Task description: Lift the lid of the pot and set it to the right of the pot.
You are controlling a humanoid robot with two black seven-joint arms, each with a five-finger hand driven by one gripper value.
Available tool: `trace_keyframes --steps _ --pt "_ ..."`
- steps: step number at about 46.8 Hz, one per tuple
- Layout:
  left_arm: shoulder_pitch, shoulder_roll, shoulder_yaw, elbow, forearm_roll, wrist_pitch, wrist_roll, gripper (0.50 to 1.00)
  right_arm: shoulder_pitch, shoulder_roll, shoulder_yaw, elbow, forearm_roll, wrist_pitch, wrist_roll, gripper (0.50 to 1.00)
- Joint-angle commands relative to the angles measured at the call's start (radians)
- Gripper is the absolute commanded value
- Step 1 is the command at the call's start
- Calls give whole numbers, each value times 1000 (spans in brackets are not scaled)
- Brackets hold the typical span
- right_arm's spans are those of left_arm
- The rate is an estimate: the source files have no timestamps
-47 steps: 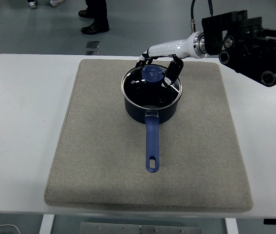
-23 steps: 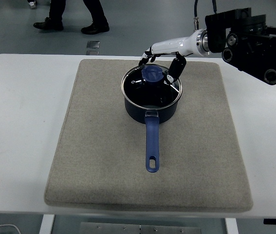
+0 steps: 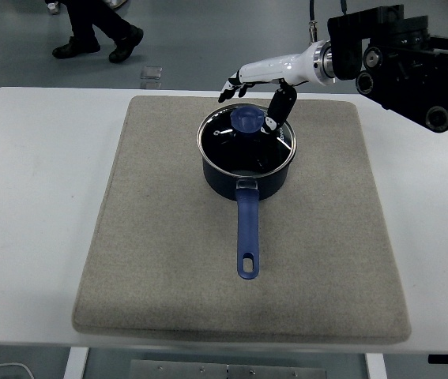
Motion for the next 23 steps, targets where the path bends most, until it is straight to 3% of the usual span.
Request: trace_keyframes --steps 1,4,10,23 --pt "0 0 0 0 0 0 0 1000 -4 0 0 0 -3 2 0 864" --pt "0 0 0 0 0 0 0 1000 -8 2 -2 0 -5 2 0 834" --pt "0 0 0 0 0 0 0 1000 -10 2 -2 1 -5 2 0 821" --pt "0 0 0 0 0 0 0 1000 -11 5 0 1 -5 0 0 821"
